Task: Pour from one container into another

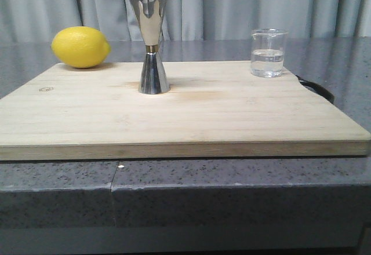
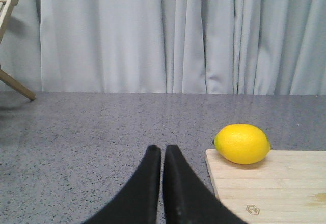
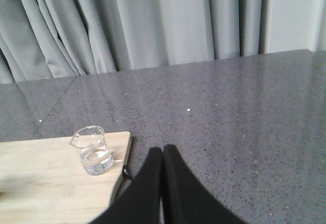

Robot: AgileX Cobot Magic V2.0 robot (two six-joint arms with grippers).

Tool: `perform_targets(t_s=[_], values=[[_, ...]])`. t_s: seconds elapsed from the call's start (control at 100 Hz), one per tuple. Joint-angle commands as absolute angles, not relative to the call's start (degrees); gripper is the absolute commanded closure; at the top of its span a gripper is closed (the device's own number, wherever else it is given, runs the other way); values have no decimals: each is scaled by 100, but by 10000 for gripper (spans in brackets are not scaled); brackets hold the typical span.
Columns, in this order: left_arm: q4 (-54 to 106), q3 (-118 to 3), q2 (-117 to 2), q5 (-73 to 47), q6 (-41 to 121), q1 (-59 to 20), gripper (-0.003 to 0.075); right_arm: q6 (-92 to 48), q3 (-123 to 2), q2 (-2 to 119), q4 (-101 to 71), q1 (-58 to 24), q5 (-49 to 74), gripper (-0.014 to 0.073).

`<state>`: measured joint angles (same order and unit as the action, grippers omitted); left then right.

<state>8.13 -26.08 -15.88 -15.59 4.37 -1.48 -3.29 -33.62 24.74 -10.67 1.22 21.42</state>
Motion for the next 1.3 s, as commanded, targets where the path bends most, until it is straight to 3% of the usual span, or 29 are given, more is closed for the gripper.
perform_targets(t_s=[0.0, 0.76, 0.85, 1.0, 1.05, 1.13, 1.29], values=[[852, -2801, -1726, -1077, 416, -132, 739, -391, -3563, 2633, -1044, 160, 1812, 665], [852, -2801, -1726, -1078, 416, -132, 730, -391, -3563, 2633, -1058, 160, 1815, 638], [787, -2801, -1726, -1078, 416, -132, 629, -391, -3563, 2633, -1058, 160, 1696, 534], [605, -2801, -1726, -1078, 416, -132, 314, -391, -3563, 2633, -1047, 160, 1493, 267], [616, -2801, -1726, -1078, 416, -132, 245, -391, -3563, 2633, -1047, 160, 1478, 197], [616, -2801, -1726, -1078, 416, -132, 218, -391, -3563, 2633, -1047, 160, 1478, 135], [626, -2801, -1726, -1078, 416, -132, 228, -391, -3563, 2633, -1047, 160, 1478, 137]])
